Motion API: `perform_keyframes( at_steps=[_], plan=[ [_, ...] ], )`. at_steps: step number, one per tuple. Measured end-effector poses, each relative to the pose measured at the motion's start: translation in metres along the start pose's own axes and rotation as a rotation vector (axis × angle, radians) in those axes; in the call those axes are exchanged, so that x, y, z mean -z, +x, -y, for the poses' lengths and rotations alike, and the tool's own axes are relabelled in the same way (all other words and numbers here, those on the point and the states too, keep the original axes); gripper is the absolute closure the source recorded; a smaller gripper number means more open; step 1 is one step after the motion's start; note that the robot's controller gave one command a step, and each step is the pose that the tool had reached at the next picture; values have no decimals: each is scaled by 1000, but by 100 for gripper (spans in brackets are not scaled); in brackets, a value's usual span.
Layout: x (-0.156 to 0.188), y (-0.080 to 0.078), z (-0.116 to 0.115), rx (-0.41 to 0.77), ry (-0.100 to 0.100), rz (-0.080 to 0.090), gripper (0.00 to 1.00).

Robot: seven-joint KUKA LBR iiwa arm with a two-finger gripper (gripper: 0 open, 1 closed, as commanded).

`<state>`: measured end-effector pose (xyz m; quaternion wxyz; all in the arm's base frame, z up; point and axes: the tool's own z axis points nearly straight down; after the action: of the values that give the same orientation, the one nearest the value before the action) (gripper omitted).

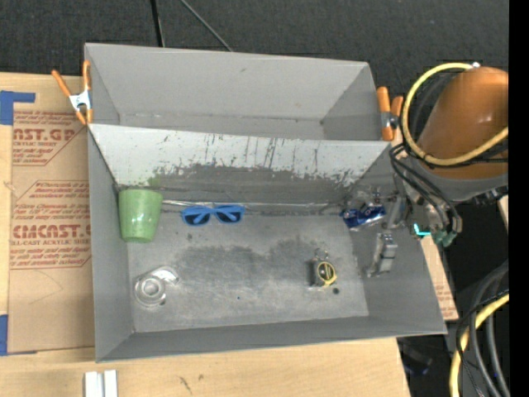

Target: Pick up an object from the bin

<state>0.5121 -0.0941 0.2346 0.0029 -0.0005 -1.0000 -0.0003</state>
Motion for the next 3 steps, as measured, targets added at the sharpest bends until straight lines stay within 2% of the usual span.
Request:
perform_keyframes(
  at_steps=[1, 2, 3],
  plan=[
    [-137, 2, -20, -26, -1, -1, 0],
    [-165, 16, -12, 124, 1, 8, 0],
    [-164, -51, 16, 160, 3, 12, 0]
  ],
)
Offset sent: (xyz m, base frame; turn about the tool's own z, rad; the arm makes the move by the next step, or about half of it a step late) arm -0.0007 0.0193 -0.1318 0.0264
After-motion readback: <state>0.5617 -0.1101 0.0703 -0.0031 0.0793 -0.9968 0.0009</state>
